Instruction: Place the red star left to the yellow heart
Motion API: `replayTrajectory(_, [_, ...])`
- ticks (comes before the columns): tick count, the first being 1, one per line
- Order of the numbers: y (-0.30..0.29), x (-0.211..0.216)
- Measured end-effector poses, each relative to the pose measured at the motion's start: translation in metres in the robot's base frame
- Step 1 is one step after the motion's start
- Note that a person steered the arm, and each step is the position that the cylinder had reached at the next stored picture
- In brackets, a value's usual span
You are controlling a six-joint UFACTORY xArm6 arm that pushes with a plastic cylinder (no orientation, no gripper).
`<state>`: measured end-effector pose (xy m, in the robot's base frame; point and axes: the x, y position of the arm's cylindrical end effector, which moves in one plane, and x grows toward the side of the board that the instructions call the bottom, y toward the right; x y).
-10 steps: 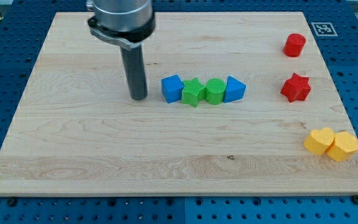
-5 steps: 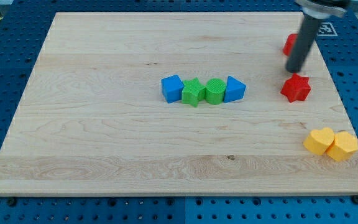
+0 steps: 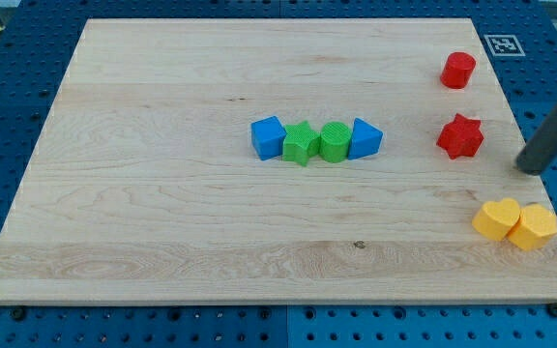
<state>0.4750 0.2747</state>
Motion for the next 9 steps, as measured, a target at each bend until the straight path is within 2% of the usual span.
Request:
replayTrajectory(2, [-0.059, -0.056])
replayTrajectory(3, [-0.068, -0.075])
replayTrajectory(4, [-0.050, -0.078])
replayTrajectory(6, [-0.061, -0.128])
replayTrajectory(7, [-0.074, -0.119])
replayTrajectory(9, [-0.058, -0.048])
